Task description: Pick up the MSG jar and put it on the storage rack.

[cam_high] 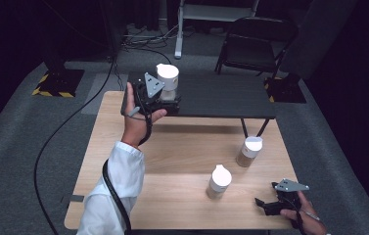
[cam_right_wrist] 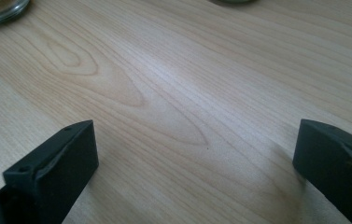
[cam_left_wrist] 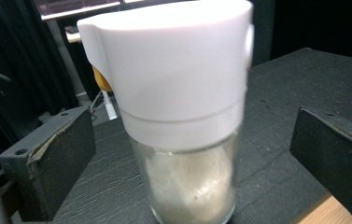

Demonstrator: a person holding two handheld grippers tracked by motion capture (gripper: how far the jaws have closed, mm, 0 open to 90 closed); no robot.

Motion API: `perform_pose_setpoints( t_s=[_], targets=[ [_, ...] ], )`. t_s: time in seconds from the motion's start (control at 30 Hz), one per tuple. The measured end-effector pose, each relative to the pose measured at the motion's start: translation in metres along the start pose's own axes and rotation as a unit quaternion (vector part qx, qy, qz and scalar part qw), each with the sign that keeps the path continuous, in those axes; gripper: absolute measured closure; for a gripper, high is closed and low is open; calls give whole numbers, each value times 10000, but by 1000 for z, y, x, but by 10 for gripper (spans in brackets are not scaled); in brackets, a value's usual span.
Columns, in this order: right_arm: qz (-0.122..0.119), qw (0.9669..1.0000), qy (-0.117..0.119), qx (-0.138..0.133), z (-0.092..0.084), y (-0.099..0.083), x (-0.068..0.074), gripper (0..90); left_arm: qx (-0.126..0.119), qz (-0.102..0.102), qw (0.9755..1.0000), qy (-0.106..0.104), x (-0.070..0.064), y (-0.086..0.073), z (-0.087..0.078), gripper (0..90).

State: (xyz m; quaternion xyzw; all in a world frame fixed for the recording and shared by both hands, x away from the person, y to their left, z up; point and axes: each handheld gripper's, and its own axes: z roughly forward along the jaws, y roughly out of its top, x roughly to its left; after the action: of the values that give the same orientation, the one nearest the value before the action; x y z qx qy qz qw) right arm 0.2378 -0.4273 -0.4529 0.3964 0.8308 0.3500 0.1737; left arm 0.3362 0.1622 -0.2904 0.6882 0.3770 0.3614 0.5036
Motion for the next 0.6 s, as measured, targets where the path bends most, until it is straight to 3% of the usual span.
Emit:
perform_pose_setpoints(
  t_s=[0.33, 0.6],
  targets=[
    [-2, 10000, -1, 0, 0, 0, 0, 0, -113, 439, 9989, 123, -17, -13, -16, 0],
    [-2, 10000, -1, 0, 0, 0, 0, 0, -89, 685, 9976, 18, -24, -29, -28, 0]
  ],
)
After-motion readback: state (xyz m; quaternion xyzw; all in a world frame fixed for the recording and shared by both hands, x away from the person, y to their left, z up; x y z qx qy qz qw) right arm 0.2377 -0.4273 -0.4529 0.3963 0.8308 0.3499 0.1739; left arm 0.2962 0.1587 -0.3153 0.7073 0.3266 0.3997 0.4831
